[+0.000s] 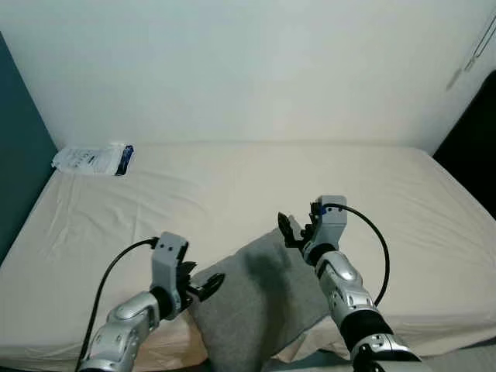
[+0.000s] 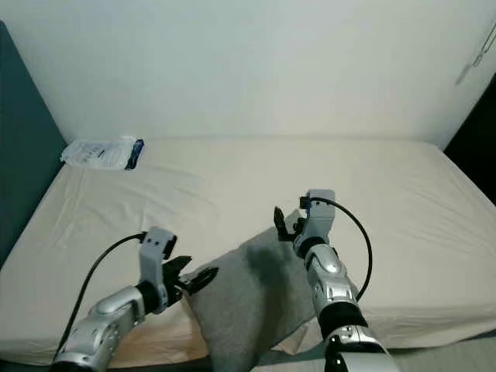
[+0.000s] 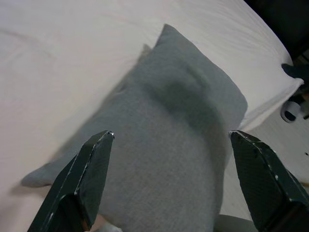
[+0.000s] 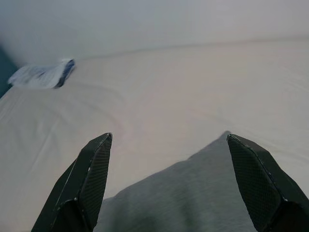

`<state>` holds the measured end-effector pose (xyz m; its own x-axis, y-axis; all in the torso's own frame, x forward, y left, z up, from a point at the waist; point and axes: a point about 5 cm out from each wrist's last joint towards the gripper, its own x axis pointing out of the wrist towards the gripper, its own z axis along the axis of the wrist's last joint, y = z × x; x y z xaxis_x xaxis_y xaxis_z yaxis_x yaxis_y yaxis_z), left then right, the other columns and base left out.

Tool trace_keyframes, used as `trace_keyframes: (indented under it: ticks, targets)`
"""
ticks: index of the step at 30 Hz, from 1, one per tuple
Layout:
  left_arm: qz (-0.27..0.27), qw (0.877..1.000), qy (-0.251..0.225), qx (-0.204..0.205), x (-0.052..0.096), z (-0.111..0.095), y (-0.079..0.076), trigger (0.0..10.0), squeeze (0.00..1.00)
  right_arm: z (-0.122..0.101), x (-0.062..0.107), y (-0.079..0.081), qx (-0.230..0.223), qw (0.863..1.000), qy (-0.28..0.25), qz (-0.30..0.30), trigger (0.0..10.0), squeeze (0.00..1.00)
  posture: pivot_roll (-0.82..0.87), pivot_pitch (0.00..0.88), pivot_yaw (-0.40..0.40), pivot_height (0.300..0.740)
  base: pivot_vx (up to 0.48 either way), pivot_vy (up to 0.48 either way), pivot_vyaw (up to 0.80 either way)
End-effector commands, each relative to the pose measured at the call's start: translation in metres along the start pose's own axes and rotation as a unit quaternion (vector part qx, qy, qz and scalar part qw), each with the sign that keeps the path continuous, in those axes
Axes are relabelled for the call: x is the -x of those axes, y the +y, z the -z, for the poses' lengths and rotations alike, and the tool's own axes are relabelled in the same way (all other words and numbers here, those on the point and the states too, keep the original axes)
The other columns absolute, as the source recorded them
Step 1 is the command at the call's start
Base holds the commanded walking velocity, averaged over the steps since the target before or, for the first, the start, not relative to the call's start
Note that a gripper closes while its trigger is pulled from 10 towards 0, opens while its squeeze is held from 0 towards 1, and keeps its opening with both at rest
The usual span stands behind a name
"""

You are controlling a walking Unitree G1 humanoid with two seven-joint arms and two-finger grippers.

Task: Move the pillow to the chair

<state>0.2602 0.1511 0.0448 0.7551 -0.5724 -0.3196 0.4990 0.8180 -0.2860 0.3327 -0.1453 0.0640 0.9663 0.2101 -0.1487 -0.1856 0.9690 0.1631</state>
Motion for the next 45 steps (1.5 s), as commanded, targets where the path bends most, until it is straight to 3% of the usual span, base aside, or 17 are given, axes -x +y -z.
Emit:
trace_keyframes:
  ticks: [1, 6, 8, 11, 17, 26, 35, 42, 45]
  targets:
    - [0.001, 1.000, 0.007, -0.005, 0.003, 0.001, 0.001, 10.0, 0.00, 0.003, 0.002, 0.003, 0.012, 1.000, 0.005, -0.013, 10.0, 0.00, 0.03, 0.000, -0.080, 0.655, 0.000, 0.000, 0.00]
    - [-0.011, 1.000, 0.018, -0.006, 0.005, 0.005, 0.002, 10.0, 0.00, 0.002, 0.003, 0.006, 0.018, 0.999, -0.003, -0.026, 10.0, 0.00, 0.03, 0.000, -0.081, 0.650, 0.000, 0.000, 0.00]
    - [-0.011, 0.999, 0.019, 0.045, 0.006, 0.009, 0.002, 10.0, 0.00, 0.002, 0.003, 0.007, 0.011, 1.000, -0.003, -0.028, 10.0, 0.00, 0.02, 0.000, -0.076, 0.650, 0.000, 0.000, 0.00]
    - [-0.006, 0.998, 0.029, 0.051, 0.008, 0.012, 0.002, 10.0, 0.00, 0.002, 0.004, 0.007, 0.011, 0.999, 0.000, -0.034, 10.0, 0.00, 0.02, 0.000, -0.076, 0.650, 0.000, 0.000, 0.00]
    - [0.007, 0.997, 0.067, 0.035, 0.010, 0.018, -0.001, 10.0, 0.00, 0.003, 0.007, 0.007, 0.015, 0.999, -0.003, -0.041, 10.0, 0.00, 0.02, 0.000, -0.077, 0.640, 0.000, 0.000, 0.00]
    - [0.003, 0.997, 0.074, 0.034, 0.010, 0.016, 0.000, 10.0, 0.00, 0.003, 0.008, 0.007, 0.015, 0.999, -0.002, -0.034, 10.0, 0.00, 0.03, 0.000, -0.057, 0.640, 0.000, 0.000, 0.00]
    - [-0.001, 0.995, 0.092, 0.043, 0.020, 0.015, 0.002, 10.0, 0.00, 0.005, 0.012, 0.012, -0.001, 0.999, -0.007, -0.034, 10.0, 0.00, 0.03, 0.051, -0.020, 0.626, 0.000, 0.000, 0.00]
    - [0.018, 0.980, 0.061, 0.188, 0.030, 0.011, 0.003, 10.0, 0.00, 0.008, 0.014, 0.020, -0.012, 0.998, -0.002, -0.056, 10.0, 0.00, 0.03, 0.069, -0.020, 0.621, 0.000, 0.000, 0.00]
    - [0.008, 0.974, 0.060, 0.218, 0.029, 0.011, 0.005, 10.0, 0.00, 0.006, 0.014, 0.023, -0.009, 0.998, -0.004, -0.067, 10.0, 0.00, 0.03, 0.069, -0.019, 0.607, 0.000, 0.000, 0.00]
